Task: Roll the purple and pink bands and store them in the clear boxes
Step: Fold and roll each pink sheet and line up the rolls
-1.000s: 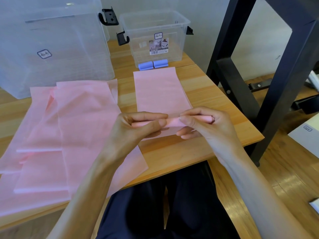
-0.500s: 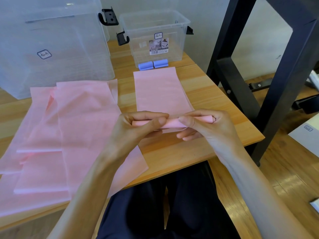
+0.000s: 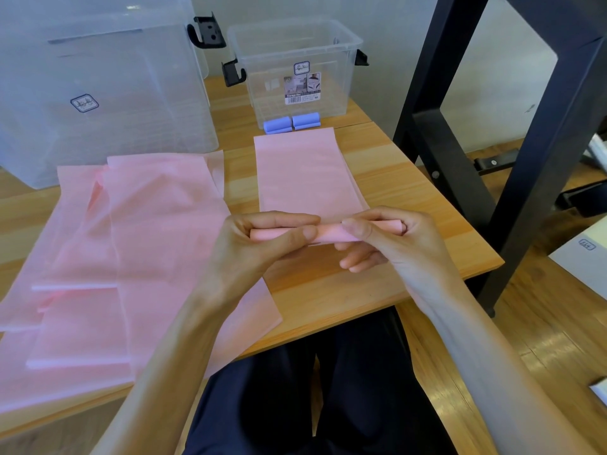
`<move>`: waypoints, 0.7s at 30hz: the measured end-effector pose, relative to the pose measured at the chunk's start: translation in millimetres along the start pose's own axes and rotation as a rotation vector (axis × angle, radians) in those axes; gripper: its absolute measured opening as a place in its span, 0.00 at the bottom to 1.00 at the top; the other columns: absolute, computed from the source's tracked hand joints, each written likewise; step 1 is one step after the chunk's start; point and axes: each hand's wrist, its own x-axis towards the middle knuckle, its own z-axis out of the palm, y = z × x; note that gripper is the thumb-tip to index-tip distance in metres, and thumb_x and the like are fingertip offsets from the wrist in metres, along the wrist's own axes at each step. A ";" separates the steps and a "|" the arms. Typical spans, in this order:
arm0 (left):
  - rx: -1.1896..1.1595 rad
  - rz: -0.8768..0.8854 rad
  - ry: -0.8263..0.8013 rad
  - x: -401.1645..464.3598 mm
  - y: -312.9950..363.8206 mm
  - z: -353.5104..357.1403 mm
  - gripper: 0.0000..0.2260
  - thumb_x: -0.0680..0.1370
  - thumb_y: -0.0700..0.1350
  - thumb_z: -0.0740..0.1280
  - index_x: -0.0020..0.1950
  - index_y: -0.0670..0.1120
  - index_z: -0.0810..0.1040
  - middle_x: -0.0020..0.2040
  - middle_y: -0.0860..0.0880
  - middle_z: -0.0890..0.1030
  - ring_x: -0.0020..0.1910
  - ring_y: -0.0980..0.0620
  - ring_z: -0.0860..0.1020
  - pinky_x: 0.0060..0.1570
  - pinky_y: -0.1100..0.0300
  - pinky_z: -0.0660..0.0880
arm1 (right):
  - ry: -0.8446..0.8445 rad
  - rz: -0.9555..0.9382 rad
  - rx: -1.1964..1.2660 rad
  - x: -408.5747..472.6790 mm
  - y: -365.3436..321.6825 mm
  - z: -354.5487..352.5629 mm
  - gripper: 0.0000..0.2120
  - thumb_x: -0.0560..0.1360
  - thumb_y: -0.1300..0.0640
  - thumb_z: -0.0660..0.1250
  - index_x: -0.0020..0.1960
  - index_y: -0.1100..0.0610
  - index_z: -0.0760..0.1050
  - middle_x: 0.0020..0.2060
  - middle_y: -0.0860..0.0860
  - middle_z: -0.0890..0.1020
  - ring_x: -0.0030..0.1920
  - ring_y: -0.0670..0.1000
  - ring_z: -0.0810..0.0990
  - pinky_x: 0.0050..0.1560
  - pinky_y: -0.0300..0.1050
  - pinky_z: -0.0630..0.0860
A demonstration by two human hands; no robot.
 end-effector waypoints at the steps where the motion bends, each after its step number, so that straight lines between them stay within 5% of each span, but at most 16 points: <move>1: 0.002 0.002 0.002 0.2 0.4 0.5 0.08 0.66 0.47 0.74 0.44 0.51 0.87 0.46 0.49 0.87 0.47 0.51 0.85 0.46 0.62 0.81 | -0.007 0.006 0.008 0.0 0.0 0.3 0.11 0.70 0.54 0.73 0.49 0.60 0.83 0.38 0.58 0.86 0.33 0.55 0.85 0.33 0.43 0.82; 5: -0.025 -0.033 0.029 1.8 0.8 1.1 0.07 0.68 0.47 0.73 0.44 0.50 0.88 0.45 0.47 0.87 0.44 0.50 0.86 0.44 0.62 0.81 | -0.062 -0.007 0.038 0.1 -1.1 -0.3 0.13 0.69 0.60 0.74 0.53 0.58 0.82 0.44 0.58 0.86 0.41 0.57 0.87 0.39 0.42 0.83; 14: 0.013 -0.007 0.007 1.6 -0.3 0.9 0.10 0.65 0.49 0.75 0.45 0.52 0.88 0.46 0.48 0.87 0.47 0.49 0.85 0.49 0.60 0.81 | 0.008 0.002 0.038 0.9 -0.7 2.0 0.11 0.71 0.54 0.71 0.49 0.60 0.83 0.38 0.59 0.86 0.34 0.56 0.86 0.33 0.42 0.82; 21: -0.027 -0.054 -0.001 3.3 0.0 -0.3 0.09 0.67 0.49 0.73 0.45 0.50 0.88 0.46 0.46 0.87 0.47 0.49 0.85 0.47 0.61 0.82 | -0.059 -0.028 0.017 1.7 -0.5 -1.8 0.10 0.69 0.62 0.73 0.50 0.61 0.83 0.42 0.57 0.87 0.39 0.57 0.87 0.39 0.43 0.84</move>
